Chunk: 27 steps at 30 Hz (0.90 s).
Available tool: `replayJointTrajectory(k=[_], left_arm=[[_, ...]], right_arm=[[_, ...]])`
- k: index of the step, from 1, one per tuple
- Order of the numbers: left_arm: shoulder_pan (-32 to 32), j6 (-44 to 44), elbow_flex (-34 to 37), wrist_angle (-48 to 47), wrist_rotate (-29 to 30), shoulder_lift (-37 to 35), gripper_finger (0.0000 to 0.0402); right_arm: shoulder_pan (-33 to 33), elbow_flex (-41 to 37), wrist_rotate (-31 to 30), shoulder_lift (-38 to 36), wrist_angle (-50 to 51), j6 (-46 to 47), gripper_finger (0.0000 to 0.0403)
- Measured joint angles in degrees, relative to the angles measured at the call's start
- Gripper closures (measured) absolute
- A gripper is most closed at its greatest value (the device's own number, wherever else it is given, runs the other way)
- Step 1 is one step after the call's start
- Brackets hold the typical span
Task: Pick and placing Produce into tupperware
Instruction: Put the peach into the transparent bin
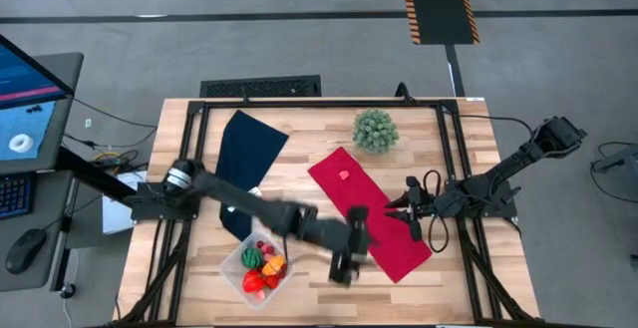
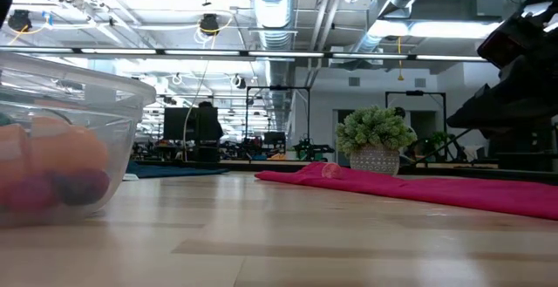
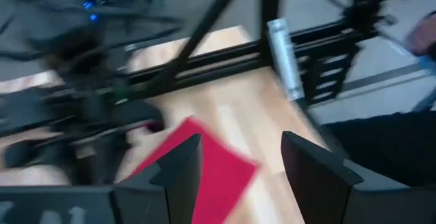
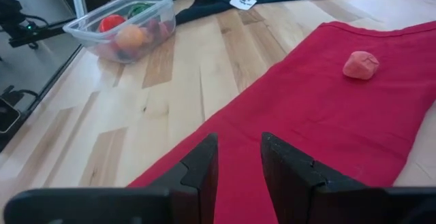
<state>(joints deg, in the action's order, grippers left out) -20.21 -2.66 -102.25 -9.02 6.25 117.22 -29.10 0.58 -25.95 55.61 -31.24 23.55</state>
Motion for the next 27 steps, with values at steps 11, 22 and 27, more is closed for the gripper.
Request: replayJointTrajectory(k=[11, 22, 27], left_arm=[[13.2, -3.0, 16.6, 6.6, -20.0, -16.8, 0.021], [21.0, 6.7, 52.7, 29.2, -17.1, -41.2, 0.021], [21.0, 9.7, 60.2, 26.6, -6.7, -49.3, 0.021]], right_arm=[[-0.1, 0.0, -0.1, 0.0, 0.0, 0.0, 0.027], [2.8, 0.0, -1.2, 0.0, -4.8, -1.5, 0.0269], [4.9, 0.0, -1.2, 0.0, -8.7, -1.5, 0.027]])
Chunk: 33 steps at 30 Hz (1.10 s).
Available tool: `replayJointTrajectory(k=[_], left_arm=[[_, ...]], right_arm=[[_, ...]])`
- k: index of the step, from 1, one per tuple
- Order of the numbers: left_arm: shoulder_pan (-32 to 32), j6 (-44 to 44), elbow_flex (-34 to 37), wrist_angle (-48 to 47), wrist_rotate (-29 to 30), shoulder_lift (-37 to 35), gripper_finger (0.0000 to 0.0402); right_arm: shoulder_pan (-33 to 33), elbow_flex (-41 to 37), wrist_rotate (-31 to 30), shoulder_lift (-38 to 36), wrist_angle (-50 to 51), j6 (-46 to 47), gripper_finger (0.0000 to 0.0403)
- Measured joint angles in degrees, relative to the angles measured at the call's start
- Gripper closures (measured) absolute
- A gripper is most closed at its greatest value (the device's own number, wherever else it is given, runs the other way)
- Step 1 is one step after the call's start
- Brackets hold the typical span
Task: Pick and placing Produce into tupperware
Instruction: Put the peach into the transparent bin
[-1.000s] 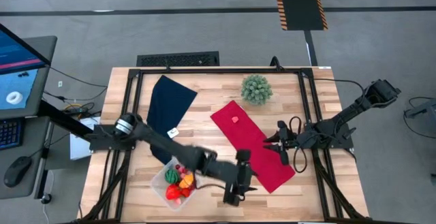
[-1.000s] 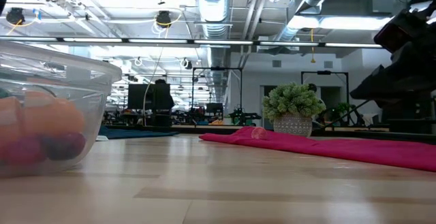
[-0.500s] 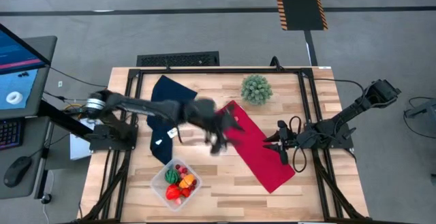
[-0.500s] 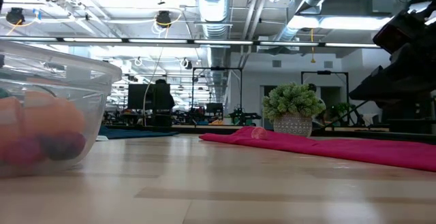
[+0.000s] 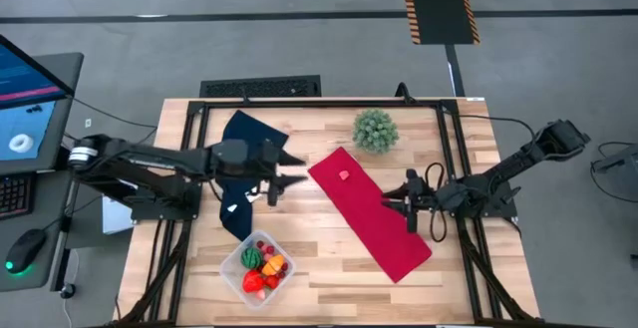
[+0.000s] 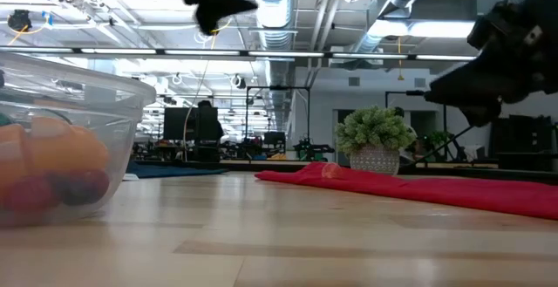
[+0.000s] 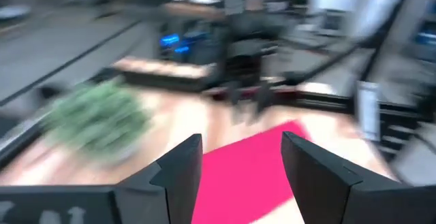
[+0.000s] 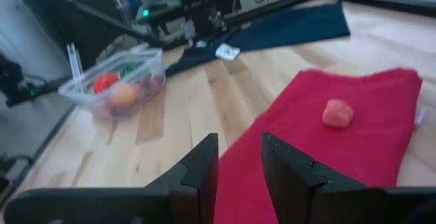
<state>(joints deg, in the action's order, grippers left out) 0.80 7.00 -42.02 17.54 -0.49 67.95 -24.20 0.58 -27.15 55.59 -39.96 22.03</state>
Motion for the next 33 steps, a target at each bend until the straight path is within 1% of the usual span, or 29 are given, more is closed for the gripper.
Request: replayJointTrajectory(k=[3, 5, 7, 8, 9, 10, 11, 15, 17, 19, 22, 25, 27, 29, 31, 33], left_arm=[[-0.2, 3.4, 3.0, -5.5, 9.3, -4.7, 0.021], [-0.2, 5.7, 4.4, -13.3, 13.7, -7.4, 0.021], [-0.2, 11.8, 5.4, -19.9, 17.6, -9.1, 0.021], [-0.3, 12.8, 6.4, -20.6, 19.1, -9.3, 0.021], [-0.4, 12.8, 7.8, -19.1, 19.7, -9.5, 0.021], [-0.6, 12.3, 9.6, -16.8, 19.6, -9.7, 0.021], [-0.8, 11.3, 11.6, -13.0, 18.2, -9.9, 0.021], [1.1, 6.8, 20.1, 6.4, 7.6, -11.4, 0.021], [1.7, 2.8, 23.4, 12.5, 3.9, -12.2, 0.021], [1.7, 1.3, 25.7, 14.8, 2.3, -13.2, 0.021], [1.8, 1.4, 27.8, 16.2, 2.3, -13.9, 0.021], [2.2, 1.4, 28.4, 16.9, 2.6, -14.5, 0.021], [2.2, 1.4, 28.4, 17.2, 2.5, -14.5, 0.021], [2.2, 1.4, 28.4, 17.2, 2.3, -14.5, 0.021], [1.9, 1.4, 28.4, 17.2, 1.8, -14.5, 0.021], [1.6, 1.5, 28.4, 17.2, 1.8, -14.5, 0.021]], right_arm=[[1.3, 0.0, 0.1, 0.0, -2.4, -1.8, 0.027], [2.5, 0.4, 0.0, 0.0, -1.9, -2.0, 0.0271], [4.1, 1.2, 0.0, 0.0, -1.5, -1.6, 0.0271], [4.9, 2.0, 0.0, 0.0, -0.6, -1.6, 0.0271], [5.7, 2.8, 0.0, 0.0, 0.6, -1.4, 0.027], [6.5, 3.7, 0.1, 0.0, 2.1, -0.8, 0.0269], [7.4, 4.7, 0.1, 0.0, 4.2, 0.2, 0.0269], [10.8, 10.0, 0.1, 0.0, 15.6, 3.3, 0.0269], [12.2, 12.5, 0.1, 0.0, 20.5, 4.0, 0.0269], [13.3, 15.0, 0.2, 0.0, 25.1, 5.4, 0.0267], [15.8, 19.6, 2.1, 0.2, 34.7, 7.0, 0.0265], [18.3, 23.3, 3.0, 3.2, 38.6, 6.8, 0.026], [19.9, 25.8, 4.5, 6.4, 39.1, 6.6, 0.0252], [21.4, 28.5, 4.9, 11.2, 39.6, 6.2, 0.0238], [22.7, 30.7, 6.0, 16.4, 40.5, 4.9, 0.0214], [24.0, 33.9, 7.1, 21.3, 40.1, 3.9, 0.0182]])
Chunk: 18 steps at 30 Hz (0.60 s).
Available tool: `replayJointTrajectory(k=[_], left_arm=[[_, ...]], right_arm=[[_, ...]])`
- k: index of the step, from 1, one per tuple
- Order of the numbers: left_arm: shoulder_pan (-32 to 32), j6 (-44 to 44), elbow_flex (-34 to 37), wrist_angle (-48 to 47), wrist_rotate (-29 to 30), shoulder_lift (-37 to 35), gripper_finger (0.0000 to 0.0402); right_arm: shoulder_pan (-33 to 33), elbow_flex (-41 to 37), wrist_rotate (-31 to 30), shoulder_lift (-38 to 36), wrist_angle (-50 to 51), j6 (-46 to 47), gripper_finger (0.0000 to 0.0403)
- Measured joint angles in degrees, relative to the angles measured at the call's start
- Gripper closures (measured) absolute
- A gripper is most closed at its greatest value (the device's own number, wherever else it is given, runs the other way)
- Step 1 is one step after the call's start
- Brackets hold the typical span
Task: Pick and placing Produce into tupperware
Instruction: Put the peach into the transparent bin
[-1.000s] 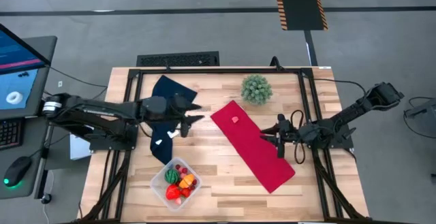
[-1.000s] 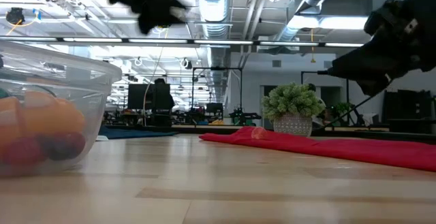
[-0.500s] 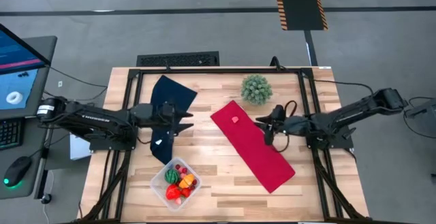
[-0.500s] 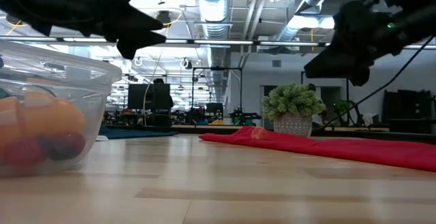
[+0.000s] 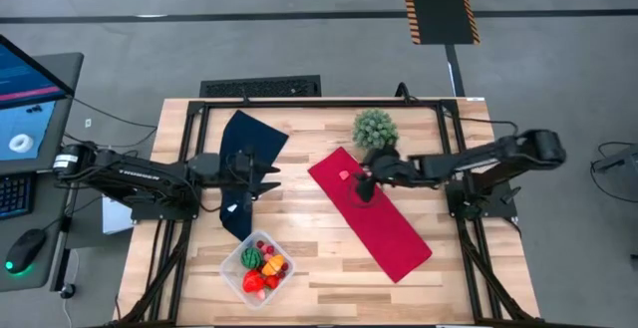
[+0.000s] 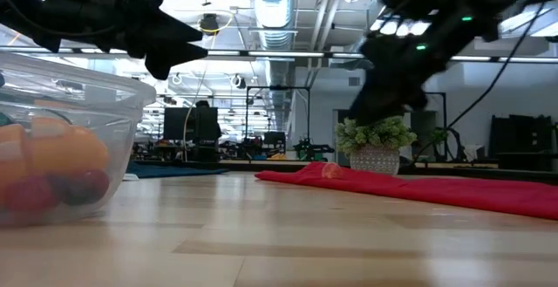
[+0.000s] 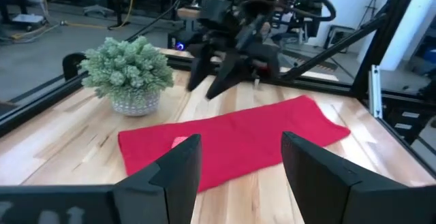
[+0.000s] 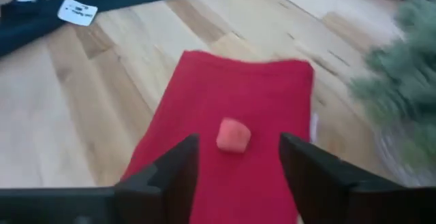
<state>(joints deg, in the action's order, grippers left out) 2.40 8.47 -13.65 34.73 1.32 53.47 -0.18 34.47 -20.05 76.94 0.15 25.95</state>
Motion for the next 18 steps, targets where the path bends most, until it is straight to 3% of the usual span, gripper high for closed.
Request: replayJointTrajectory(k=[4, 8, 18], left_arm=[[-0.8, -0.3, 0.0, 1.3, 0.0, 0.0, 0.021], [-1.3, -0.4, 0.0, 1.7, -0.1, 0.0, 0.021], [-1.6, -0.6, 0.0, 2.2, -2.0, 0.0, 0.021]], right_arm=[[1.9, 6.7, 0.9, 7.5, 0.8, -3.3, 0.0119], [1.6, 12.6, 2.6, 13.5, 0.7, -4.0, 0.0084], [1.5, 19.3, 2.1, 23.5, 6.4, -3.9, 0.008]])
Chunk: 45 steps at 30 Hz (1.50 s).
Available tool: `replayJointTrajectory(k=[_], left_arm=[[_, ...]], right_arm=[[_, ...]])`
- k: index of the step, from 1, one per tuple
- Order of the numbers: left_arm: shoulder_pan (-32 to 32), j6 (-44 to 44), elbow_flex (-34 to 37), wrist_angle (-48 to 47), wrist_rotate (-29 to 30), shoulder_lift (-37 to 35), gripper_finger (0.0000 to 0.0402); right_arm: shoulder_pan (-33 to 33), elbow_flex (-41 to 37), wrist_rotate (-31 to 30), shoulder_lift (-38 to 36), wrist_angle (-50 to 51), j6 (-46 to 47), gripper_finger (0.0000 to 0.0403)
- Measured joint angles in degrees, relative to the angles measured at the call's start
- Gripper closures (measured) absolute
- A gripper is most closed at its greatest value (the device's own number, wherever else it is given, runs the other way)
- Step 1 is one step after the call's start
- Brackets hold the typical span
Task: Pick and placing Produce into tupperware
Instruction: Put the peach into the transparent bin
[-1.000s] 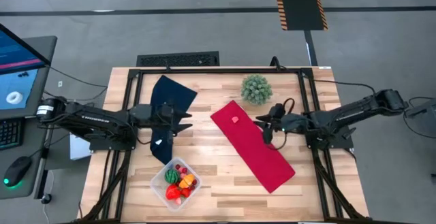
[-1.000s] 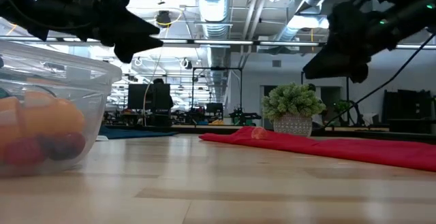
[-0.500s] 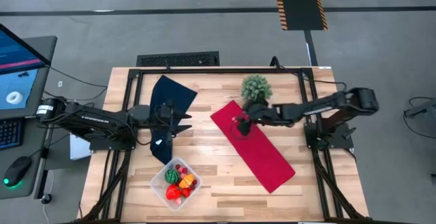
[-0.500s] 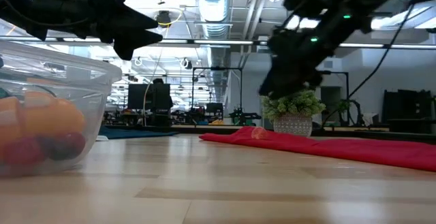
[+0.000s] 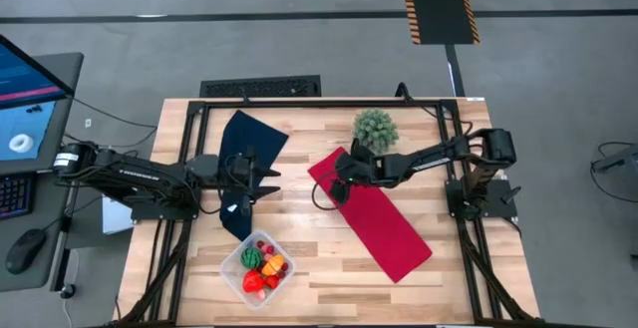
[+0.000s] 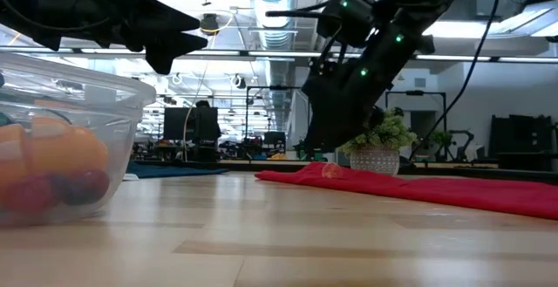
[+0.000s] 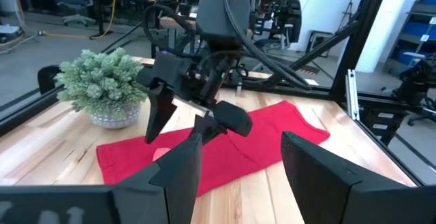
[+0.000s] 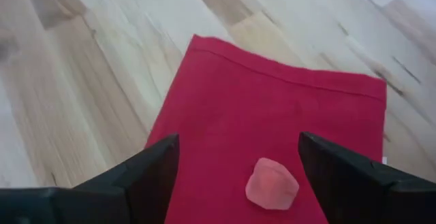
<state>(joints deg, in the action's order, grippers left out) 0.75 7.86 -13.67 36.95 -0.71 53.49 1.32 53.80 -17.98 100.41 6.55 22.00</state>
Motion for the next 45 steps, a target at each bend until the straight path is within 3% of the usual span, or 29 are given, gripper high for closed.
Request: replayJointTrajectory(k=[24, 35, 40, 45], left_arm=[[0.0, -0.1, 0.0, 0.1, 0.0, 0.0, 0.021], [0.0, -0.1, 0.0, -0.2, 0.0, 0.0, 0.021], [0.0, -0.1, 0.0, -0.2, 0.0, 0.0, 0.021], [0.0, -0.1, 0.0, -0.2, 0.0, 0.0, 0.021]], right_arm=[[1.6, 0.1, 0.2, 1.3, 9.1, 7.2, 0.0092], [1.6, 0.1, 1.3, 3.2, 5.2, 6.1, 0.0095], [1.8, 0.1, 1.4, 3.2, 5.4, 6.1, 0.0131], [1.8, 0.1, 1.4, 3.2, 5.8, 6.1, 0.0199]])
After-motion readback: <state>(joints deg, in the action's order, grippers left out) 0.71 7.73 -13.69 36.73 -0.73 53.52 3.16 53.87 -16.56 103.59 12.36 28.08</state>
